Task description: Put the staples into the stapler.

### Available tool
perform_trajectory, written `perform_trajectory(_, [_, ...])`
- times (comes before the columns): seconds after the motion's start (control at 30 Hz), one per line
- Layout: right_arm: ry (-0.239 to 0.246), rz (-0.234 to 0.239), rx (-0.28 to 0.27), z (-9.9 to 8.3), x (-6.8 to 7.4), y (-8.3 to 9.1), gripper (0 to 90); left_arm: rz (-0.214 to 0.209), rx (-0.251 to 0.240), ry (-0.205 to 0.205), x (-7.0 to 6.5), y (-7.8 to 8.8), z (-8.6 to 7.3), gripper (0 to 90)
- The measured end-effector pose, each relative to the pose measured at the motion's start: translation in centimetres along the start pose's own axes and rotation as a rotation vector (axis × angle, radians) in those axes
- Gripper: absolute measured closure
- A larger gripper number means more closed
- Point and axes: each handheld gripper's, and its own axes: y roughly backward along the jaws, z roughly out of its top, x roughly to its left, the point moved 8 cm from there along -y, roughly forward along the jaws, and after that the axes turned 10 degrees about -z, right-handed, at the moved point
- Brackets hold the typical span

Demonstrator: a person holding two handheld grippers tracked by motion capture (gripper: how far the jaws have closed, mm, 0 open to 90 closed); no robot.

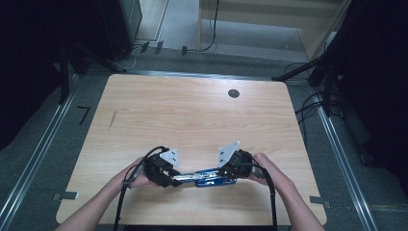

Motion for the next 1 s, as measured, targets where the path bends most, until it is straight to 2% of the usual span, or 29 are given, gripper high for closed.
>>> perform_trajectory(0.1, [0.005,0.009,0.030,-0.3,0.0,0.1,83.4,0.001,-0.002,0.000,0.0,0.0,0.0,65.2])
perform_trajectory(0.27, [0.000,0.001,0.046,-0.7,-0.3,0.3,83.1,0.000,0.000,-0.002,0.0,0.0,0.0,65.2])
perform_trajectory(0.33, [0.007,-0.011,0.051,-0.9,-0.5,0.3,83.1,0.000,0.001,-0.001,0.0,0.0,0.0,65.2])
perform_trajectory(0.5, [0.006,-0.007,0.043,-0.9,-0.4,0.4,83.1,0.000,0.001,-0.002,0.0,0.0,0.0,65.2])
perform_trajectory(0.57, [0.010,-0.006,0.048,-1.0,-0.5,0.4,83.0,0.000,0.000,-0.004,0.0,0.0,0.0,65.2])
perform_trajectory(0.6, [0.015,-0.015,0.071,-1.1,-0.5,0.4,82.7,0.000,-0.001,-0.005,0.0,0.0,0.0,65.2])
perform_trajectory(0.73, [0.018,-0.012,0.066,-1.2,-0.5,0.4,82.3,0.005,-0.001,-0.004,0.0,0.0,0.0,65.2])
perform_trajectory(0.83, [-0.015,-0.008,0.061,-1.2,-0.6,0.5,78.5,0.013,-0.003,-0.007,-0.1,0.2,0.1,65.1])
perform_trajectory(0.9, [-0.048,0.002,0.038,-1.1,-0.8,0.7,76.2,0.017,-0.007,-0.013,-0.2,0.2,0.2,65.2])
perform_trajectory(1.0, [-0.086,-0.009,0.011,-1.0,-1.2,1.0,72.1,0.017,-0.007,-0.020,-0.2,0.3,0.2,65.2])
